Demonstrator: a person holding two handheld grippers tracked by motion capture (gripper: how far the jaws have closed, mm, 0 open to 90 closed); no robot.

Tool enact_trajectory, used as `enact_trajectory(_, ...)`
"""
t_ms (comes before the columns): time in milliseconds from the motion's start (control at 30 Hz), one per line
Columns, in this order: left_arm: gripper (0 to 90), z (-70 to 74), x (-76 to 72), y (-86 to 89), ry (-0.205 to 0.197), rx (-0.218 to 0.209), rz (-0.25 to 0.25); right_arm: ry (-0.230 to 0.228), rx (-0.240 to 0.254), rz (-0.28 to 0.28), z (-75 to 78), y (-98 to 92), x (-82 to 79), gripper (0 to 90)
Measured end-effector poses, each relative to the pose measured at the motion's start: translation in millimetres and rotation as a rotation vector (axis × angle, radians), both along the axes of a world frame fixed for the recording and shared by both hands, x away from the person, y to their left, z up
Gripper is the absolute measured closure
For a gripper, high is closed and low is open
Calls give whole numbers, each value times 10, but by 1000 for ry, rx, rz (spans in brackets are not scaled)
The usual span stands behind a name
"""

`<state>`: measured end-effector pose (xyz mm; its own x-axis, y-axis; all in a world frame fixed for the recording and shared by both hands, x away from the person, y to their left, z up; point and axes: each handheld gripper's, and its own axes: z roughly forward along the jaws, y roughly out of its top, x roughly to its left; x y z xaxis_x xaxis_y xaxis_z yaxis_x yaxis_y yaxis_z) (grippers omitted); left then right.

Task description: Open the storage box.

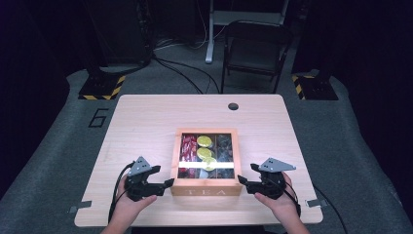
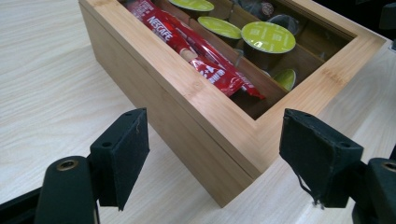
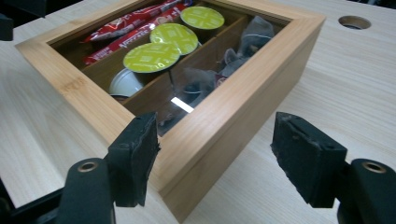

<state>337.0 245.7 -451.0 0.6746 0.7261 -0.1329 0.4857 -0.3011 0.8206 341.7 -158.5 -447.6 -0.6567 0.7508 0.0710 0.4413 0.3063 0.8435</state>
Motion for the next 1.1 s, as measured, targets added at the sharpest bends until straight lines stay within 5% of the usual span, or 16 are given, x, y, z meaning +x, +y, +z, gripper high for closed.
enact_trajectory(400, 224, -69, -54, -157, -9, 25, -50, -2, -53, 85, -51, 176, -60, 229)
enact_trajectory(1000, 266, -181, -77, -218, 2, 32, -61, 26, -104, 104, -166, 243, -71, 232)
enact_trajectory(1100, 277, -215, -75, -227, 9, 60, -73, 32, -94, 105, -176, 236, -64, 230)
